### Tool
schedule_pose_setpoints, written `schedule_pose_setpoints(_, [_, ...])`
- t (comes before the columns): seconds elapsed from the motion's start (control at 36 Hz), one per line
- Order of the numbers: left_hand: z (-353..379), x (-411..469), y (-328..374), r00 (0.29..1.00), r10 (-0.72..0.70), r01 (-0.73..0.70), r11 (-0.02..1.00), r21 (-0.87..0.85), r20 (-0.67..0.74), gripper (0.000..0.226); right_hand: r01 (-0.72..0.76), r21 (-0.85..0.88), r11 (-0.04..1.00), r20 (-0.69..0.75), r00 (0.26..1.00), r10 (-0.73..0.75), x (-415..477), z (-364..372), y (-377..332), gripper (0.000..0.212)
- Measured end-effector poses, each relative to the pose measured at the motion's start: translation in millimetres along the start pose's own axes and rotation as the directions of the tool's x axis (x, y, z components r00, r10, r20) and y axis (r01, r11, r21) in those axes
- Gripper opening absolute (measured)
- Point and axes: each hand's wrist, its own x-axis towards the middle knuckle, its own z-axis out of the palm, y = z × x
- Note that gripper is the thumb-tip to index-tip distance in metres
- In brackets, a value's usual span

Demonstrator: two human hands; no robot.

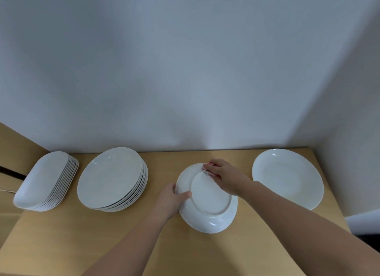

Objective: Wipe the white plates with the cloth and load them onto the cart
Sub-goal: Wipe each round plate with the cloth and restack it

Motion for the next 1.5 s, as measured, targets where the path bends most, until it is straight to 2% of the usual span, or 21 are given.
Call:
schedule_pose_setpoints(0.11, [1, -1, -4, 1.0, -0.009, 0.009, 0.999, -0.041, -0.005, 0.048, -0.076, 0.197, 0.977, -0.069, 0.993, 0.091, -21, 4, 8, 0.034])
schedule_pose_setpoints(0.25, [1, -1, -5, 1.0, -0.013, 0.013, 0.998, -0.067, -0.008, 0.045, -0.086, 0.31, 0.947, -0.113, 0.986, 0.126, -48, 13, 11, 0.026])
schedule_pose_setpoints(0.39, [2, 0, -6, 1.0, -0.013, 0.012, 0.998, -0.065, -0.012, 0.042, -0.152, 0.426, 0.892, -0.154, 0.959, 0.237, -83, 27, 3, 0.019])
schedule_pose_setpoints(0.5, [1, 0, -6, 1.0, 0.006, -0.006, 0.998, -0.055, -0.009, 0.041, -0.12, 0.323, 0.939, -0.171, 0.968, 0.183, -114, 41, 0, 0.03])
schedule_pose_setpoints(0.64, [1, 0, -6, 1.0, 0.012, -0.012, 0.999, -0.051, -0.003, 0.041, -0.117, 0.258, 0.959, -0.141, 0.978, 0.157, -121, 36, -1, 0.034])
schedule_pose_setpoints(0.78, [4, -1, -9, 1.0, 0.017, -0.017, 0.998, -0.063, -0.004, 0.042, -0.136, 0.297, 0.945, -0.258, 0.942, 0.216, -95, 18, -6, 0.029])
schedule_pose_setpoints(0.83, [6, -2, -11, 1.0, 0.017, -0.017, 0.997, -0.08, -0.006, 0.043, -0.149, 0.261, 0.954, -0.275, 0.936, 0.222, -84, 14, -12, 0.025])
schedule_pose_setpoints(1.03, [12, -1, -15, 0.999, 0.023, -0.026, 0.99, -0.139, -0.023, 0.039, -0.082, -0.018, 0.996, -0.138, 0.987, 0.079, -72, 30, -15, 0.036])
schedule_pose_setpoints(1.25, [9, -1, -10, 0.998, 0.018, -0.008, 0.981, -0.192, 0.052, 0.043, -0.002, 0.024, 1.0, -0.108, 0.994, 0.005, -128, 18, -16, 0.035])
schedule_pose_setpoints(1.42, [10, -9, 3, 0.992, 0.008, 0.034, 0.944, -0.33, 0.125, 0.039, 0.004, 0.043, 0.999, -0.271, 0.963, 0.008, -121, -22, -22, 0.035])
schedule_pose_setpoints(1.5, [12, -18, 11, 0.991, 0.046, 0.006, 0.921, -0.389, 0.125, 0.036, 0.046, 0.047, 0.998, -0.356, 0.934, -0.026, -115, -42, -28, 0.037])
